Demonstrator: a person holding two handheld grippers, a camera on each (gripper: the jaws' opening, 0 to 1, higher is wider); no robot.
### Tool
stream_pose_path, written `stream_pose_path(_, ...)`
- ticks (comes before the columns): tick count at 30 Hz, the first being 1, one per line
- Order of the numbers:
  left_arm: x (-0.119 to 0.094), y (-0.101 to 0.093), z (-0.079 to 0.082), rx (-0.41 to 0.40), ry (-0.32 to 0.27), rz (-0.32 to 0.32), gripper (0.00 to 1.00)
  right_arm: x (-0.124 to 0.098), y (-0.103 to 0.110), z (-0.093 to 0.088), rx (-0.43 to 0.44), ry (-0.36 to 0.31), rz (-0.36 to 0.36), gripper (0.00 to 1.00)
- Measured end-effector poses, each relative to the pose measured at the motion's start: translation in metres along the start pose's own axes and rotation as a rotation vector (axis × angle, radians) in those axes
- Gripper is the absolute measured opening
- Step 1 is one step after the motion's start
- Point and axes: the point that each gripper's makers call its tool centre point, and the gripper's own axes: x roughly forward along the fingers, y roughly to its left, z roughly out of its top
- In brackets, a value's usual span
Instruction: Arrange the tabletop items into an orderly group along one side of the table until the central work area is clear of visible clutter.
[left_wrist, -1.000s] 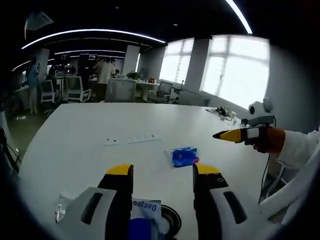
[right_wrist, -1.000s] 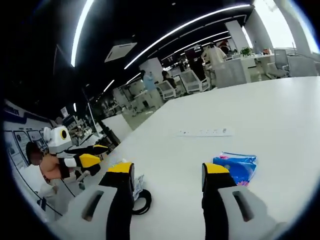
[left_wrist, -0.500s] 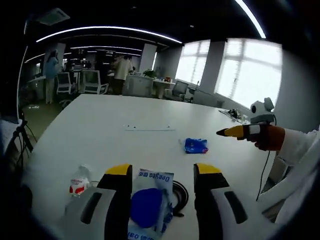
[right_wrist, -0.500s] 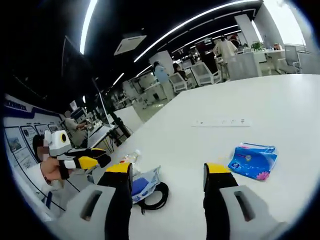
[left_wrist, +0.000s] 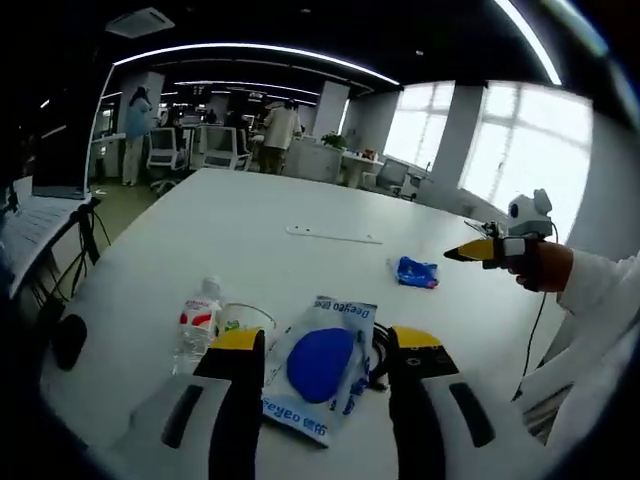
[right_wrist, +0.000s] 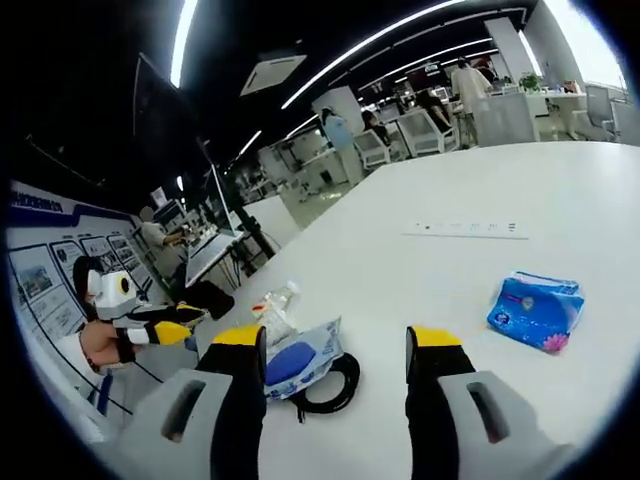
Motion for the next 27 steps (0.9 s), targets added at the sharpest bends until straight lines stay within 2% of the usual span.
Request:
stream_pose_path(12,-0.009,0.011,-0.039,-0.100,0.040,0.071,0.49,0.027,0.002,-0.011,-0.012,0.064,0.043,0.54)
stream_pose_path(22,-0.003,0.021,-0.067,-0.208,0.067,0.114,0.47,0.053,0.000,-0.026,-0.014,0.130,0.074,0.52)
stream_pose_path(27,0.003,0.024,-0.076,-0.237,0.082,0.125,0.47,0.067,-0.001,-0.035,-0.008,0.162,0.083,0.52)
